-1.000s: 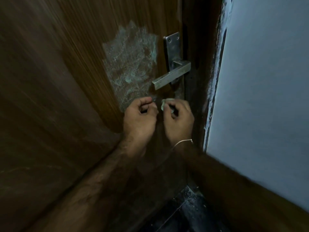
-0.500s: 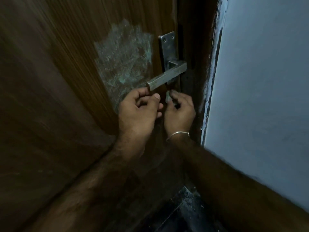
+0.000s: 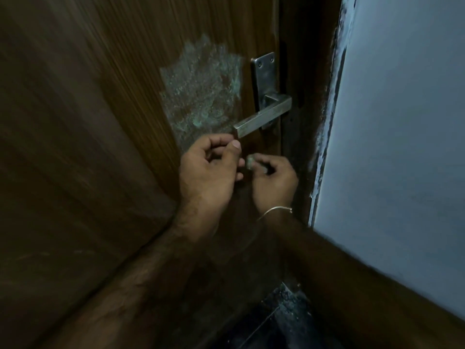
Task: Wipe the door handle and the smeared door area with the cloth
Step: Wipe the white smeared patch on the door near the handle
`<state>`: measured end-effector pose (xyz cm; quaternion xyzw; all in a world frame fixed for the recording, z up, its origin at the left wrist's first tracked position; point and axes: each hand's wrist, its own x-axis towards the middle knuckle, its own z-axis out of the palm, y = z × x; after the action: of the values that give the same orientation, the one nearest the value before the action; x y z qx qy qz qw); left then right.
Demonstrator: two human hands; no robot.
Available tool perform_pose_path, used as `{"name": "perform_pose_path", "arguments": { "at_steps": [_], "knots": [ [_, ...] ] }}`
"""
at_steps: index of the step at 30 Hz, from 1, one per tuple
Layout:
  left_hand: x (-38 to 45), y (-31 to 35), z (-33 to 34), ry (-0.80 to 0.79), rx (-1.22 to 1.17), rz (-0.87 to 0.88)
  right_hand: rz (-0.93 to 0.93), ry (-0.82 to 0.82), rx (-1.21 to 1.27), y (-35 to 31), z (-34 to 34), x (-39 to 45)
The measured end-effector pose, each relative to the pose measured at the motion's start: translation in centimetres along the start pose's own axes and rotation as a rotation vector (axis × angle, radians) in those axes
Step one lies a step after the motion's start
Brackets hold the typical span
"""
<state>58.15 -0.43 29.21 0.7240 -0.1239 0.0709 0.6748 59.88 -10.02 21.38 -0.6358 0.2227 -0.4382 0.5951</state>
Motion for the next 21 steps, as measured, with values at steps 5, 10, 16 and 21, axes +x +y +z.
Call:
{"name": "perform_pose_path", "arguments": {
  "at_steps": [5, 10, 16, 21],
  "knots": [
    [0.3, -1.4, -2.2, 0.104, 0.172, 0.039, -0.083, -0.045, -0.007, -0.8, 0.5, -1.0],
    [-0.4, -2.4, -3.8, 0.147, 0.236, 0.080, 0.022, -0.046, 0.021, -1.1, 0.3, -1.1],
    [-0.8, -2.6, -4.8, 0.164, 0.239, 0.122, 0.058, -0.037, 0.021, -1.3, 0.8, -1.8],
    [-1.2, -3.0, -5.6, 0.175, 0.271, 0.167, -0.038, -0.051, -0.026, -2.0, 1.7, -2.6]
  ]
}}
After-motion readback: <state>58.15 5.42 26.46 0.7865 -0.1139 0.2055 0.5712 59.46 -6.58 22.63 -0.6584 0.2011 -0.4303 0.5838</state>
